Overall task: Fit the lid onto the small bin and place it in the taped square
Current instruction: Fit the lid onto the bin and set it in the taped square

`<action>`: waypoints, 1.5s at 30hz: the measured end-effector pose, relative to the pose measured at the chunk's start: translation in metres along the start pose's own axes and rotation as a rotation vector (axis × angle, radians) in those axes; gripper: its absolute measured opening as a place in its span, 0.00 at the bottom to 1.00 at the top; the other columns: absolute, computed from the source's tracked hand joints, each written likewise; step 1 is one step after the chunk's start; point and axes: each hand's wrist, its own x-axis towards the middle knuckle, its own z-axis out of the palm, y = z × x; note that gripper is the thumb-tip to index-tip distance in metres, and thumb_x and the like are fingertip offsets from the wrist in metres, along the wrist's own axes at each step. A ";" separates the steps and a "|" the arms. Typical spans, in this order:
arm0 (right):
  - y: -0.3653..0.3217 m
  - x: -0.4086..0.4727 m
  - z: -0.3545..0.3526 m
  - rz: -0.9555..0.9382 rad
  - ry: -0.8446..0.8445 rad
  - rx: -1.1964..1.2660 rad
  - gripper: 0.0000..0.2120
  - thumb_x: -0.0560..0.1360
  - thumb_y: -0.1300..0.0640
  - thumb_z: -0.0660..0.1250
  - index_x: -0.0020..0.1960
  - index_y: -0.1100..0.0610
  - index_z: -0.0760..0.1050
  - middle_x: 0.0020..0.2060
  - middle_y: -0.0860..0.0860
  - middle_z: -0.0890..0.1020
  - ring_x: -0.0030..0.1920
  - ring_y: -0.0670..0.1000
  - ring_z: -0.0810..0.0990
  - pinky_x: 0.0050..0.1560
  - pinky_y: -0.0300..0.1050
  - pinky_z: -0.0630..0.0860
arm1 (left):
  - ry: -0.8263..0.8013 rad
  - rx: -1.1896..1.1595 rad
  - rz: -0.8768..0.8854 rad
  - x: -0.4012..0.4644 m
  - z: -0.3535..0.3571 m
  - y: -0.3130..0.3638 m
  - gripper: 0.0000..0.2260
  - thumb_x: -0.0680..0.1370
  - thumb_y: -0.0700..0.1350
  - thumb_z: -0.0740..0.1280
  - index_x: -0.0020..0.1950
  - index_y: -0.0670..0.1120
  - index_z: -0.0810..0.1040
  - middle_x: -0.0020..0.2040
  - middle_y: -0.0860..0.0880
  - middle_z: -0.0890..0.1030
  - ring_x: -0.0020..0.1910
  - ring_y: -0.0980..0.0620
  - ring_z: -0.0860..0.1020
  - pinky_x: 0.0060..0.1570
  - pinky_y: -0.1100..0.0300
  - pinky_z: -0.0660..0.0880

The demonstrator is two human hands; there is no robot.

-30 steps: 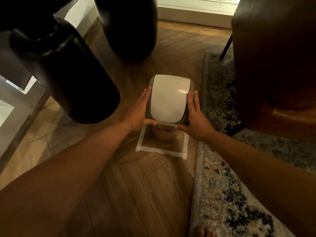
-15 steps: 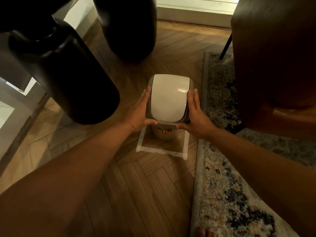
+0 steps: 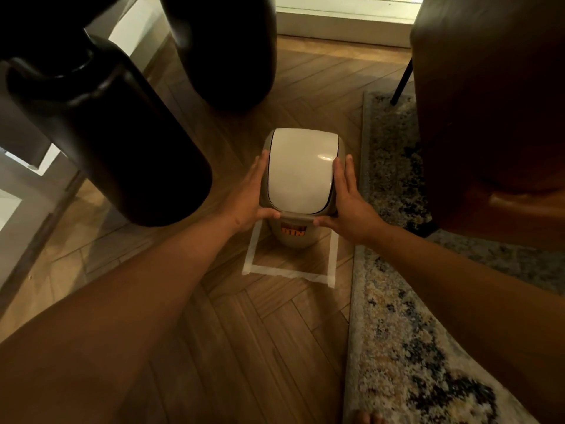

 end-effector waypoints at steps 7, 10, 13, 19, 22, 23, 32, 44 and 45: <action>0.005 0.005 0.002 0.002 -0.004 0.011 0.70 0.66 0.49 0.83 0.77 0.46 0.24 0.77 0.54 0.27 0.74 0.48 0.31 0.71 0.54 0.59 | 0.003 0.014 0.015 0.008 0.000 -0.004 0.64 0.64 0.49 0.83 0.80 0.58 0.35 0.83 0.49 0.47 0.80 0.46 0.50 0.76 0.41 0.56; 0.006 0.004 0.004 -0.006 -0.004 0.008 0.70 0.66 0.49 0.83 0.78 0.46 0.25 0.77 0.54 0.27 0.75 0.49 0.32 0.71 0.55 0.60 | 0.003 0.023 0.022 0.007 0.000 -0.005 0.64 0.64 0.50 0.83 0.80 0.58 0.35 0.83 0.49 0.47 0.80 0.46 0.50 0.76 0.39 0.56; 0.006 0.004 0.004 -0.010 0.005 -0.004 0.70 0.65 0.47 0.83 0.77 0.45 0.24 0.78 0.55 0.29 0.74 0.48 0.33 0.71 0.58 0.60 | 0.001 0.025 0.024 0.007 0.000 -0.005 0.63 0.64 0.50 0.82 0.80 0.57 0.35 0.83 0.49 0.47 0.80 0.46 0.50 0.76 0.40 0.56; 0.004 -0.002 0.011 0.069 0.064 0.109 0.69 0.64 0.48 0.83 0.80 0.52 0.31 0.81 0.53 0.42 0.80 0.53 0.43 0.75 0.64 0.58 | 0.032 -0.038 -0.074 0.006 0.009 -0.010 0.63 0.65 0.51 0.82 0.81 0.50 0.34 0.82 0.46 0.51 0.79 0.47 0.53 0.70 0.57 0.50; 0.000 -0.004 0.011 0.137 0.101 0.205 0.68 0.62 0.49 0.84 0.81 0.49 0.33 0.80 0.50 0.57 0.77 0.51 0.58 0.73 0.59 0.65 | 0.061 -0.006 -0.094 0.005 0.008 -0.010 0.59 0.64 0.52 0.82 0.82 0.49 0.44 0.81 0.46 0.56 0.79 0.46 0.56 0.72 0.53 0.55; -0.001 -0.005 0.011 0.144 0.110 0.212 0.67 0.62 0.49 0.84 0.81 0.49 0.36 0.79 0.50 0.61 0.76 0.51 0.62 0.72 0.59 0.67 | 0.081 0.013 -0.100 0.004 0.007 -0.011 0.57 0.63 0.53 0.82 0.81 0.49 0.49 0.79 0.46 0.59 0.78 0.46 0.59 0.71 0.53 0.58; -0.007 -0.015 0.013 0.176 0.146 0.249 0.42 0.66 0.50 0.82 0.73 0.54 0.63 0.65 0.50 0.73 0.66 0.51 0.73 0.64 0.57 0.75 | 0.136 -0.033 -0.146 -0.009 0.016 -0.021 0.40 0.67 0.58 0.79 0.73 0.49 0.68 0.70 0.47 0.70 0.67 0.48 0.71 0.60 0.57 0.69; -0.011 -0.016 0.004 0.233 0.061 0.276 0.46 0.69 0.54 0.81 0.78 0.57 0.57 0.75 0.55 0.68 0.75 0.54 0.65 0.72 0.58 0.68 | 0.101 -0.057 -0.166 -0.011 0.017 -0.029 0.41 0.69 0.57 0.77 0.77 0.47 0.65 0.73 0.47 0.68 0.70 0.47 0.70 0.63 0.55 0.68; -0.011 -0.016 0.004 0.229 0.061 0.280 0.46 0.69 0.54 0.81 0.78 0.58 0.57 0.75 0.55 0.68 0.75 0.54 0.65 0.72 0.58 0.68 | 0.103 -0.059 -0.166 -0.011 0.017 -0.029 0.41 0.69 0.57 0.77 0.77 0.47 0.65 0.74 0.47 0.68 0.70 0.47 0.70 0.63 0.55 0.68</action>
